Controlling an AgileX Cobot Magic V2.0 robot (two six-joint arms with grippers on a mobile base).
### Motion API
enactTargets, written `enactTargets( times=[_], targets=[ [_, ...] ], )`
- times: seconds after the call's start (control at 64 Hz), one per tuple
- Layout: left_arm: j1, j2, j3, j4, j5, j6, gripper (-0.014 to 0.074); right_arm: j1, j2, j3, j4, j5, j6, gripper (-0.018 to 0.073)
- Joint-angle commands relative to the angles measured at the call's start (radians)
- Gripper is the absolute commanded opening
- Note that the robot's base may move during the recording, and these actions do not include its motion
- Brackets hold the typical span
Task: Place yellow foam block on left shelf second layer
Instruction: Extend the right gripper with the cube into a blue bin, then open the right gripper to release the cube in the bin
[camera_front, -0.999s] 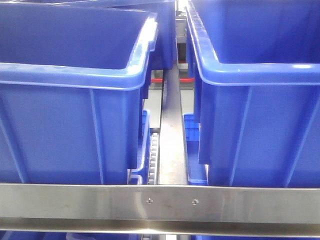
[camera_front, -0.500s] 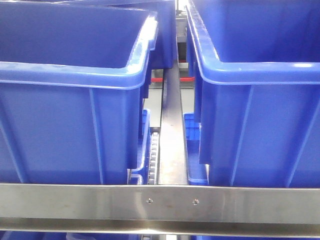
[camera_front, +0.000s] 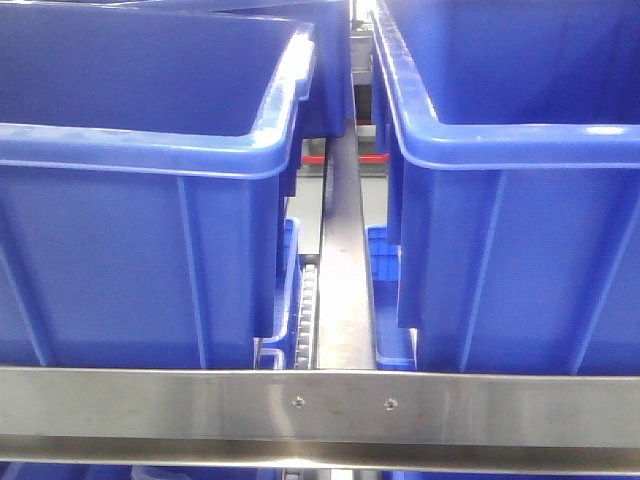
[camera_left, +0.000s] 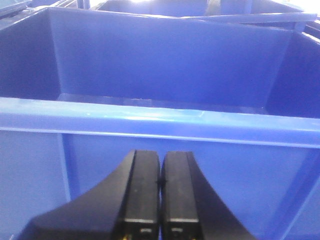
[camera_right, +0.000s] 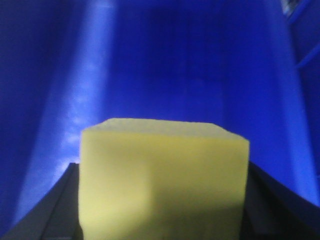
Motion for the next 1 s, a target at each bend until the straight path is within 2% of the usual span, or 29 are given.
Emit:
enactTargets(
  times=[0.0, 0.359, 0.578, 0.781, 0.859, 0.984],
  targets=[
    [-0.003, 0.004, 0.026, -0.007, -0.085, -0.004, 0.0136, -0.007, 0.108, -0.070, -0.014, -0.074, -0.024, 0.0356],
    [-0.003, 0.004, 0.026, -0.007, -0.085, -0.004, 0.0136, -0.007, 0.475, -0.096, -0.015, -0.314, -0.024, 0.0356],
    [-0.003, 0.004, 0.026, -0.007, -0.085, -0.004, 0.0136, -0.007, 0.597, -0.096, -0.015, -0.361, -0.024, 0.0356],
    [-0.003, 0.004, 0.026, -0.007, -0.085, -0.004, 0.0136, -0.007, 0.618, -0.096, -0.015, -0.381, -0.024, 0.0363],
    [-0.003, 0.004, 0.026, -0.007, -0.085, -0.004, 0.0136, -0.007, 0.618, -0.096, -0.015, -0.382, -0.024, 0.0422],
    [-0.003, 0.004, 0.026, -0.007, -0.085, -0.004, 0.0136, -0.007, 0.618, -0.097, -0.014, -0.379, -0.024, 0.0624]
  ],
)
